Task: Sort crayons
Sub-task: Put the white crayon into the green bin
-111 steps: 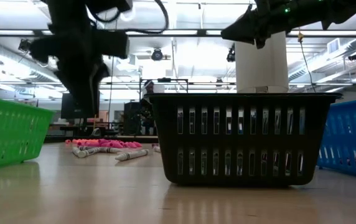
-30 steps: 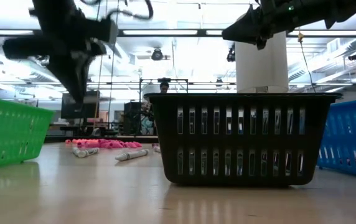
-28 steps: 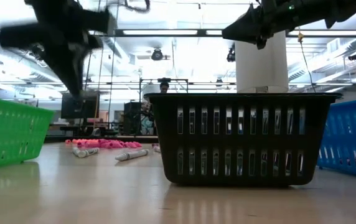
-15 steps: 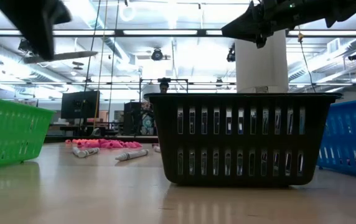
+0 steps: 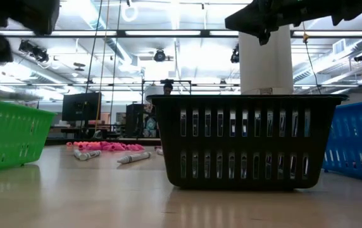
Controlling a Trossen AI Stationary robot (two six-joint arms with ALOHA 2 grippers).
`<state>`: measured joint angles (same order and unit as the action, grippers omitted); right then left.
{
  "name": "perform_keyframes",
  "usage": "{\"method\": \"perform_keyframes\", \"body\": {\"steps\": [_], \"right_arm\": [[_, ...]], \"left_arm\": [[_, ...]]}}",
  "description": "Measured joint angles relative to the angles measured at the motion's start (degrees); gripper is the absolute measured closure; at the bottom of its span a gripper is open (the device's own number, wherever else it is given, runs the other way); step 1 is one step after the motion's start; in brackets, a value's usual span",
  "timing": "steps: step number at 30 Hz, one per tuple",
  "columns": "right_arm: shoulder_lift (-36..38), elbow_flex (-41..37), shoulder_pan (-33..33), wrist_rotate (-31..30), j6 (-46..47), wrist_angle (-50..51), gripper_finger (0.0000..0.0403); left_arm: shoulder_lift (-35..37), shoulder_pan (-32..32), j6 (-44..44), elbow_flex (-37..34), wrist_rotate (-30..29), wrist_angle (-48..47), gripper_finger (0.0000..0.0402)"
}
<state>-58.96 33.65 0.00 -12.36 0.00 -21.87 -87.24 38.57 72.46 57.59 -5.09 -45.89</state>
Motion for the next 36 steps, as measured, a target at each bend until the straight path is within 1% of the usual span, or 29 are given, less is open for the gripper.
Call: {"method": "perform_keyframes", "body": {"steps": [3, 6, 10, 23, 28, 32, 36], "right_arm": [[0.0, 0.0, 0.0, 0.0, 0.0, -0.1, 0.0316], [0.0, 0.0, 0.0, 0.0, 0.0, -0.1, 0.0316], [0.0, 0.0, 0.0, 0.0, -0.1, -0.1, 0.0316], [0.0, 0.0, 0.1, 0.0, 0.0, -0.1, 0.0316], [0.0, 0.0, 0.1, 0.0, 0.0, -0.1, 0.0316], [0.0, 0.0, 0.1, 0.0, -0.1, -0.1, 0.0316], [0.0, 0.0, 0.1, 0.0, -0.1, -0.1, 0.0316]], "left_arm": [[0.0, -0.3, 2.0, -2.5, 1.5, 3.8, 0.039], [0.0, -0.5, 3.6, -4.0, 2.9, 4.7, 0.039], [0.0, -0.5, 4.4, -5.4, 3.2, 5.4, 0.0384], [0.0, -0.5, 5.2, -5.7, 3.1, 6.8, 0.0352], [0.0, -0.5, 4.9, -5.7, 3.3, 6.8, 0.032], [0.0, -0.5, 4.8, -5.6, 5.0, 6.7, 0.0283], [0.0, -0.9, 3.0, -4.8, 6.6, 6.0, 0.0258]]}}
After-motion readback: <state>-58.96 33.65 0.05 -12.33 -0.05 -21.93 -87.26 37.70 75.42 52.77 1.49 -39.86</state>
